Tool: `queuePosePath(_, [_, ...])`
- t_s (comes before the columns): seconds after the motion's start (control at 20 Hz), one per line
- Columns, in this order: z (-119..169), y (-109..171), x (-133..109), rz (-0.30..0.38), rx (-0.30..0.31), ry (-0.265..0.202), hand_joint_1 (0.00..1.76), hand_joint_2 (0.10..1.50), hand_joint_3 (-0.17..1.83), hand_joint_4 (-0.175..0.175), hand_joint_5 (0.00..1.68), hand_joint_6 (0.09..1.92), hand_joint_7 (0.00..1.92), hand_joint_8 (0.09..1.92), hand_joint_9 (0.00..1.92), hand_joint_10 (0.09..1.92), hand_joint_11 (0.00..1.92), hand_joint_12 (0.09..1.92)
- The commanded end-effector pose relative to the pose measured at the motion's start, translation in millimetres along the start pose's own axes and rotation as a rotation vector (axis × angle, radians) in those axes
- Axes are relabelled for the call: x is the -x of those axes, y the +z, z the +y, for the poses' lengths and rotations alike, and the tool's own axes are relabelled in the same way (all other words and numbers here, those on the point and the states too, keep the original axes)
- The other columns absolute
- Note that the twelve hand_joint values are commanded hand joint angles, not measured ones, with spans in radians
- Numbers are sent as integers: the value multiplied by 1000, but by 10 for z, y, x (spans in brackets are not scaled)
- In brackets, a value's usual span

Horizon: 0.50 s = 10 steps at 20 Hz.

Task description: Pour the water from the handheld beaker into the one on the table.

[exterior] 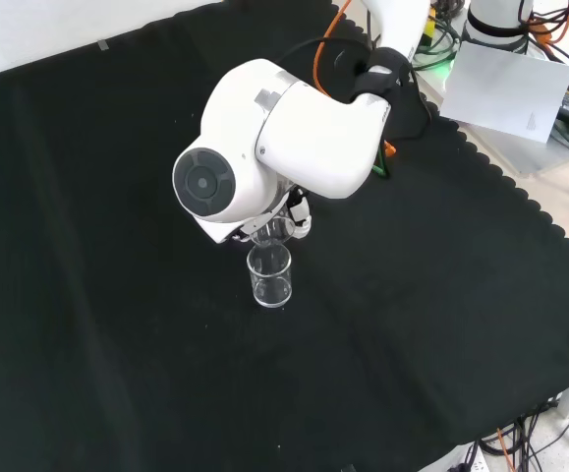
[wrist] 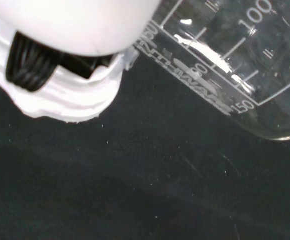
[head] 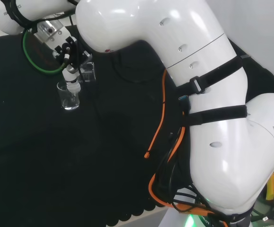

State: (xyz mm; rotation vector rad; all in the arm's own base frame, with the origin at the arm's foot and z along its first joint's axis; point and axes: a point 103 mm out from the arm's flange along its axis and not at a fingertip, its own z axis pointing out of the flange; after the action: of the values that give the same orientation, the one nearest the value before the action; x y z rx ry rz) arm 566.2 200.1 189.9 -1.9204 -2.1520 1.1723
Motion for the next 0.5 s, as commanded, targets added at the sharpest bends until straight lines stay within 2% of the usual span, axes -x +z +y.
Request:
queuePosePath(0.05, [-12,-8,-40,-4,-3,-2,1228,554,703,-171,1608,87,1790,87,1748,96,1433,743])
queuePosePath(0.5, [-23,-51,-23,16,17,-8,1228,555,701,-171,1607,87,1790,87,1747,98,1433,742])
